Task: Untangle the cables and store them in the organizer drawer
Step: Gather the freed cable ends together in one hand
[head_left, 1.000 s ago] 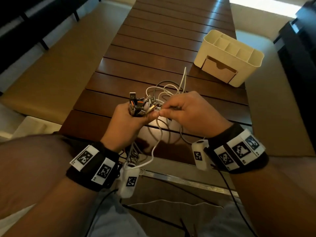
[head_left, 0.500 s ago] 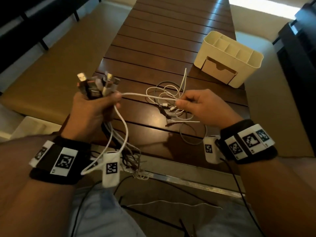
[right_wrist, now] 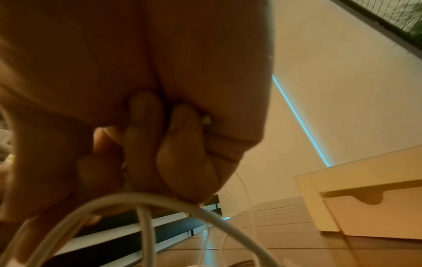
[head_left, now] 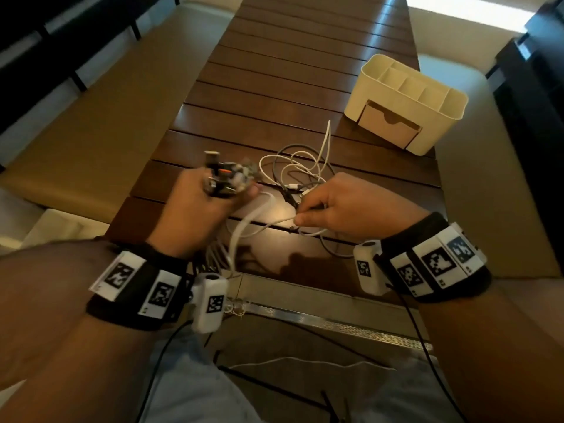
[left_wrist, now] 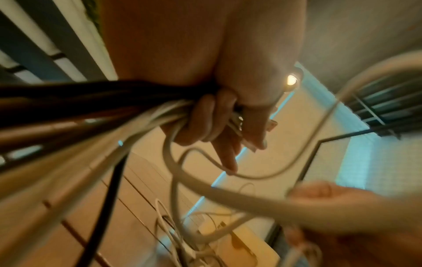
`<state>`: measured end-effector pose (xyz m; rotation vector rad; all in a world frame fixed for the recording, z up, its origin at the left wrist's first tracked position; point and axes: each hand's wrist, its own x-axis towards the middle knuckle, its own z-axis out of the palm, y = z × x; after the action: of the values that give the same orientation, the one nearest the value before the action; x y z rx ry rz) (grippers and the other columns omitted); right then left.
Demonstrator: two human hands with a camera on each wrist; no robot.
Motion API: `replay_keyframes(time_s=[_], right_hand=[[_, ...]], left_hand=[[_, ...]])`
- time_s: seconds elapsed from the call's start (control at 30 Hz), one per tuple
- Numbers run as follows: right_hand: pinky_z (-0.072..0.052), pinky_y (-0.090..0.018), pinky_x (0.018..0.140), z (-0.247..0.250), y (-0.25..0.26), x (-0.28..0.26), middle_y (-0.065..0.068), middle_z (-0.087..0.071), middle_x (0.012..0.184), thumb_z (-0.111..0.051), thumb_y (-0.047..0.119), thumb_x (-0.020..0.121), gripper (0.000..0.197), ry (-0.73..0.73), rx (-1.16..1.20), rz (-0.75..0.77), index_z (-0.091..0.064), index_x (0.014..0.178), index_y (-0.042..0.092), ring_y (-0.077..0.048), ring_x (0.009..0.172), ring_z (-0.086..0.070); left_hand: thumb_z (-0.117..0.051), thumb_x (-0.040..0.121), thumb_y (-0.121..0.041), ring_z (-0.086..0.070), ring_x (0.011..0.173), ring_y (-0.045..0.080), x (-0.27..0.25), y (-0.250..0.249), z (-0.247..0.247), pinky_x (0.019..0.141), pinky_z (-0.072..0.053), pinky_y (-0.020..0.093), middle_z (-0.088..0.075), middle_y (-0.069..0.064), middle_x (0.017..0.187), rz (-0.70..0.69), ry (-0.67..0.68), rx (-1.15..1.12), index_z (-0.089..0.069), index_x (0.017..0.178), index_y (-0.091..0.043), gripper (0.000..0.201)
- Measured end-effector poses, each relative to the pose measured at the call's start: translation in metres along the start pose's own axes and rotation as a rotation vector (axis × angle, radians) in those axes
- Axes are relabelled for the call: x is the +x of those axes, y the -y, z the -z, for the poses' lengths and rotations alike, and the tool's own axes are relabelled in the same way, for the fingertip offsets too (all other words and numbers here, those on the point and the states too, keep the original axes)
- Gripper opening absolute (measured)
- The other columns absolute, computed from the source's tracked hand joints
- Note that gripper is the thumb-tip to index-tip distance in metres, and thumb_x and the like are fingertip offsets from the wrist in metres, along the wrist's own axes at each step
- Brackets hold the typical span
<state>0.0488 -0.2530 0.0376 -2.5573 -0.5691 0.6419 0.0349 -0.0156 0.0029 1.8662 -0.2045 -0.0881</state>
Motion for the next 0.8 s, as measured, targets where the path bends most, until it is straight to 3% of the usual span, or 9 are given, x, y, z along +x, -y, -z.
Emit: replay_keyframes(time_s=[0.1, 0.23, 0.3, 0.37, 0.43, 0.5, 0.57, 0.7, 0.8], right_hand=[[-0.053, -0.031, 0.065, -0.006, 0.007, 0.005, 0.006, -0.069, 0.079, -0.057, 0.043, 0.095, 0.025, -0.098, -0.018, 0.110, -0.075, 0.097, 0.025, -0.010, 0.070, -0.064], [-0.053, -0.038, 0.064, -0.010, 0.007, 0.007, 0.002, -0.066, 0.075, -0.057, 0.039, 0.096, 0.027, -0.240, -0.045, 0.188, -0.074, 0.094, 0.018, -0.013, 0.067, -0.061], [-0.052, -0.034, 0.062, -0.011, 0.009, 0.007, 0.002, -0.066, 0.075, -0.059, 0.034, 0.097, 0.022, -0.299, -0.025, 0.220, -0.074, 0.094, 0.017, -0.011, 0.067, -0.060], [-0.052, -0.034, 0.062, -0.010, 0.010, 0.006, 0.003, -0.066, 0.075, -0.058, 0.036, 0.096, 0.023, -0.296, 0.014, 0.220, -0.073, 0.094, 0.019, -0.011, 0.067, -0.061], [-0.056, -0.039, 0.066, -0.007, 0.006, 0.005, 0.005, -0.067, 0.077, -0.058, 0.039, 0.095, 0.020, -0.241, 0.046, 0.161, -0.072, 0.093, 0.025, -0.014, 0.069, -0.063], [-0.057, -0.043, 0.068, -0.002, -0.003, 0.002, 0.004, -0.068, 0.077, -0.059, 0.039, 0.096, 0.019, -0.249, 0.064, 0.087, -0.072, 0.093, 0.026, -0.016, 0.069, -0.064], [-0.057, -0.040, 0.066, 0.000, -0.009, 0.000, 0.001, -0.067, 0.075, -0.058, 0.038, 0.097, 0.022, -0.315, 0.077, 0.049, -0.072, 0.094, 0.021, -0.017, 0.065, -0.063], [-0.046, -0.025, 0.056, -0.003, -0.005, 0.001, 0.001, -0.062, 0.067, -0.059, 0.035, 0.098, 0.025, -0.377, 0.106, 0.088, -0.071, 0.087, 0.015, -0.014, 0.059, -0.056], [-0.048, -0.027, 0.060, -0.006, -0.003, 0.001, 0.001, -0.064, 0.071, -0.059, 0.035, 0.097, 0.025, -0.357, 0.105, 0.095, -0.071, 0.089, 0.015, -0.013, 0.062, -0.058]], left_hand=[[-0.074, 0.085, -0.024, -0.070, 0.083, 0.001, -0.001, -0.006, -0.016, 0.074, -0.052, 0.017, -0.076, -0.012, 0.090, -0.028, 0.201, 0.064, -0.075, 0.095, -0.018, 0.012], [-0.075, 0.084, -0.021, -0.066, 0.073, -0.002, 0.000, -0.003, -0.015, 0.066, -0.046, 0.012, -0.073, -0.017, 0.079, -0.030, 0.251, 0.060, -0.071, 0.085, -0.023, 0.005], [-0.074, 0.083, -0.028, -0.064, 0.069, -0.002, 0.000, -0.003, -0.014, 0.065, -0.045, 0.013, -0.072, -0.014, 0.077, -0.047, 0.243, 0.021, -0.072, 0.086, -0.017, 0.012], [-0.072, 0.085, -0.022, -0.058, 0.059, -0.003, -0.001, -0.003, -0.013, 0.059, -0.043, 0.012, -0.067, -0.014, 0.066, -0.046, 0.223, -0.046, -0.070, 0.084, -0.012, 0.010], [-0.074, 0.086, -0.020, -0.051, 0.053, 0.007, -0.002, 0.001, -0.006, 0.053, -0.039, 0.018, -0.060, -0.010, 0.060, -0.030, 0.165, -0.147, -0.069, 0.079, -0.021, 0.008], [-0.079, 0.082, -0.032, -0.046, 0.056, 0.023, -0.003, 0.006, 0.004, 0.054, -0.038, 0.026, -0.057, -0.001, 0.063, -0.013, 0.126, -0.273, -0.068, 0.073, -0.026, 0.016], [-0.080, 0.079, -0.042, -0.050, 0.052, 0.022, -0.005, 0.007, 0.006, 0.052, -0.042, 0.025, -0.061, 0.003, 0.062, 0.033, 0.138, -0.407, -0.065, 0.073, -0.022, 0.026], [-0.066, 0.089, -0.024, -0.054, 0.047, 0.018, -0.002, 0.004, -0.016, 0.046, -0.043, 0.024, -0.061, 0.006, 0.056, 0.147, 0.063, -0.452, -0.068, 0.077, -0.022, 0.013], [-0.065, 0.094, -0.017, -0.064, 0.055, 0.021, -0.001, 0.007, -0.030, 0.057, -0.052, 0.032, -0.067, 0.011, 0.065, 0.192, 0.012, -0.368, -0.071, 0.082, -0.019, 0.013]])
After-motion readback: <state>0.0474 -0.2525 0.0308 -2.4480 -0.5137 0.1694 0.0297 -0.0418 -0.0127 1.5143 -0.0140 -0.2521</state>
